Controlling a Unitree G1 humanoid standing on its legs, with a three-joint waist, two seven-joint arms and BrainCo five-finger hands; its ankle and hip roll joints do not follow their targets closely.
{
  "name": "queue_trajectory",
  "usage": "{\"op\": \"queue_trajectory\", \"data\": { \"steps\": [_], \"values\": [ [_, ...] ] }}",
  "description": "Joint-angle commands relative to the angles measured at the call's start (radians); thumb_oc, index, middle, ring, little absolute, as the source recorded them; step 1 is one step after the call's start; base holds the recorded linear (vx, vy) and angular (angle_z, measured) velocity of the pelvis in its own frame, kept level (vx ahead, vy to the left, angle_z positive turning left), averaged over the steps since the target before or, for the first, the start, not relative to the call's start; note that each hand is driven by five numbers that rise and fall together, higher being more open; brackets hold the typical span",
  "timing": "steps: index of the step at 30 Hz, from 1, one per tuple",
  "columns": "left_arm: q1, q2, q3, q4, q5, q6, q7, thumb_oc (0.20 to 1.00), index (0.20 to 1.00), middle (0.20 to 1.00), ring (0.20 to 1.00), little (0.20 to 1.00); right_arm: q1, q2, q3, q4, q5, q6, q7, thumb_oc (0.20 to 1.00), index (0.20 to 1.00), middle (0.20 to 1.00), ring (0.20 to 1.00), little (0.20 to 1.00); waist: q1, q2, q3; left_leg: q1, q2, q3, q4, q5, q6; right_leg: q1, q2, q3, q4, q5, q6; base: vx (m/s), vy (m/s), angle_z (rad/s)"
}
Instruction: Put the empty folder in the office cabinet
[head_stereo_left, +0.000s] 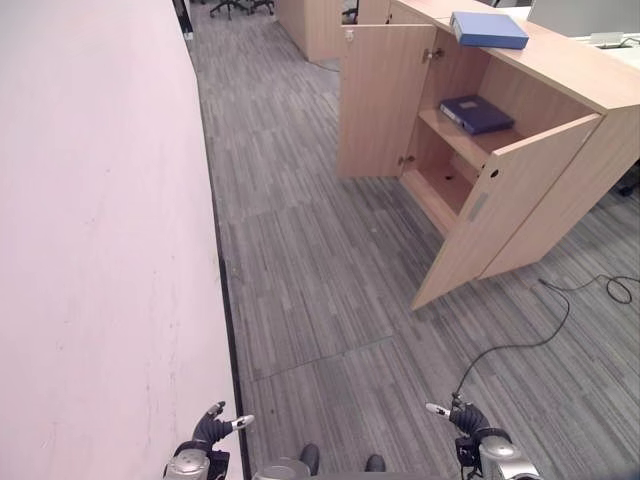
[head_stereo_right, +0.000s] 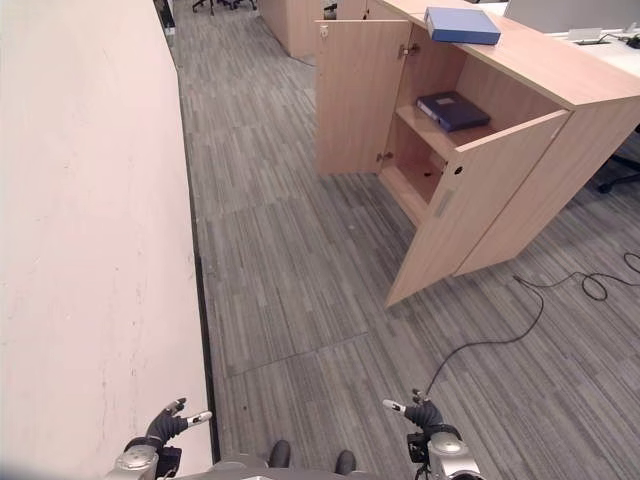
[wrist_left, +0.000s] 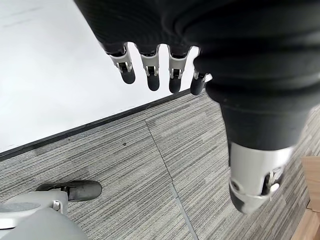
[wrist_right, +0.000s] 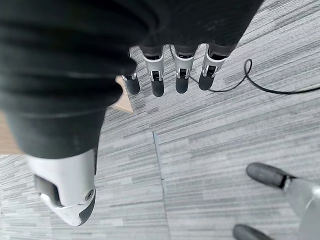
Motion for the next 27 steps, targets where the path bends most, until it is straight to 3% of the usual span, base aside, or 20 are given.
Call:
{"op": "queue_trajectory", "data": {
  "steps": [1,17,24,27],
  "values": [
    [-0.06,0.035,-0.029,0.008,-0.008,-0.035,0.002,1.0,1.0,1.0,1.0,1.0,-0.007,-0.017,0.03,-0.05,0.04,-0.028,0.001,1.0,1.0,1.0,1.0,1.0,0.009,-0.021,-0.008,0.02,0.077,-0.132,0.002,-0.123,-0.057,0.032,-0.1,-0.011,0.012,-0.069,0.103,0.0,0.0,0.0],
    [-0.068,0.034,-0.049,-0.016,-0.015,-0.033,-0.006,1.0,1.0,1.0,1.0,1.0,-0.003,-0.015,0.021,-0.017,0.054,-0.021,0.004,1.0,1.0,1.0,1.0,1.0,-0.005,-0.015,-0.007,0.01,0.084,-0.149,0.002,-0.118,-0.063,0.029,-0.09,-0.012,0.015,-0.079,0.094,0.0,-0.008,0.0],
    [-0.072,0.042,-0.035,-0.015,-0.04,-0.027,-0.008,1.0,1.0,1.0,1.0,1.0,0.005,-0.032,0.012,-0.028,0.069,-0.016,0.008,1.0,1.0,1.0,1.0,1.0,-0.014,-0.005,0.009,0.011,0.116,-0.166,0.005,-0.11,-0.088,0.021,-0.049,0.005,0.026,-0.101,0.067,0.04,-0.094,0.06],
    [-0.076,0.048,-0.033,-0.016,-0.048,-0.024,-0.009,1.0,1.0,1.0,1.0,1.0,0.003,-0.037,0.013,-0.027,0.074,-0.019,0.01,1.0,1.0,1.0,1.0,1.0,-0.012,-0.007,0.028,-0.012,0.138,-0.17,0.059,-0.119,-0.105,0.013,-0.029,0.023,0.05,-0.119,0.048,0.02,-0.102,-0.01]
  ]
}}
